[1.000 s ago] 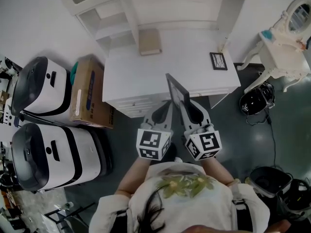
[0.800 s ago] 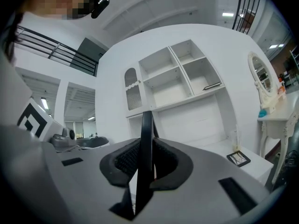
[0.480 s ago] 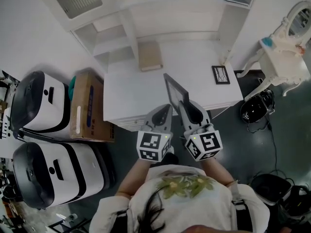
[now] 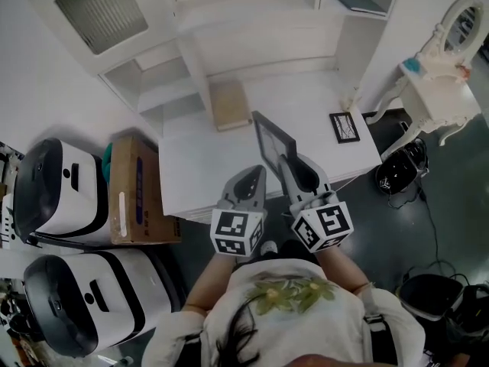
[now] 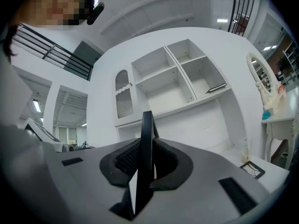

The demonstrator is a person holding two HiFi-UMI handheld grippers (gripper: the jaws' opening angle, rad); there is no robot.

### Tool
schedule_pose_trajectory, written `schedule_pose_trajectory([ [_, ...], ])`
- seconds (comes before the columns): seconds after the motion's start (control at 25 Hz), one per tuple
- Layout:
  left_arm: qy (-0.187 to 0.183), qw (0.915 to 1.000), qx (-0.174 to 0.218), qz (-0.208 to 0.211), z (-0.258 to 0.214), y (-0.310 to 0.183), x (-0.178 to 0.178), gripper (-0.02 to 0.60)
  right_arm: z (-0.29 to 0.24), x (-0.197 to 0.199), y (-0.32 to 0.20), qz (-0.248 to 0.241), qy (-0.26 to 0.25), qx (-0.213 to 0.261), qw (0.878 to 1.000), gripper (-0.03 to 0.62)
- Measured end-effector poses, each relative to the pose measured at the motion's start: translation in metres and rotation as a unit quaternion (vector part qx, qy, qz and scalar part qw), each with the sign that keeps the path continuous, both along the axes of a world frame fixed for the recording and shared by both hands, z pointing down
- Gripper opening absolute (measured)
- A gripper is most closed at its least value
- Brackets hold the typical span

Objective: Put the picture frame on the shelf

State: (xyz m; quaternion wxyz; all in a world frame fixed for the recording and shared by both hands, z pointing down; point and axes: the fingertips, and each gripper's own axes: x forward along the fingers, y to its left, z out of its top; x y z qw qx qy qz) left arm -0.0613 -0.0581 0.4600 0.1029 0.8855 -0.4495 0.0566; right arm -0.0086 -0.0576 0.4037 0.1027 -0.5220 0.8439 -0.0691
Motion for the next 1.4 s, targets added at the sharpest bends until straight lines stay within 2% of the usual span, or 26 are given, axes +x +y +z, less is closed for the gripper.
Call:
schedule_pose_trajectory([
  [0.28,0.005,0.9999,-0.004,0.011,0.004,-0.014,0.007,0.028,-0.015,0.005,-0.021,-0.005,-0.033,0.001,0.999,0.075],
  [0.64,0.000,1.0000,0.006,0.005,-0.006,-0.055,0.008,0.028,-0.040,0.001,-0.068,-0.027,-0.053,0.020,0.998,0.075],
  [1.0,-0.006,0.9996,0.027,0.001,-0.023,-0.097,0.014,0.028,-0.089,0.002,-0.111,-0.044,-0.050,0.085,0.994,0.075],
  [1.4,-0.008,0.9993,0.035,-0.012,-0.034,-0.125,0.012,0.028,-0.135,0.009,-0.136,-0.025,-0.017,0.161,0.986,0.075],
])
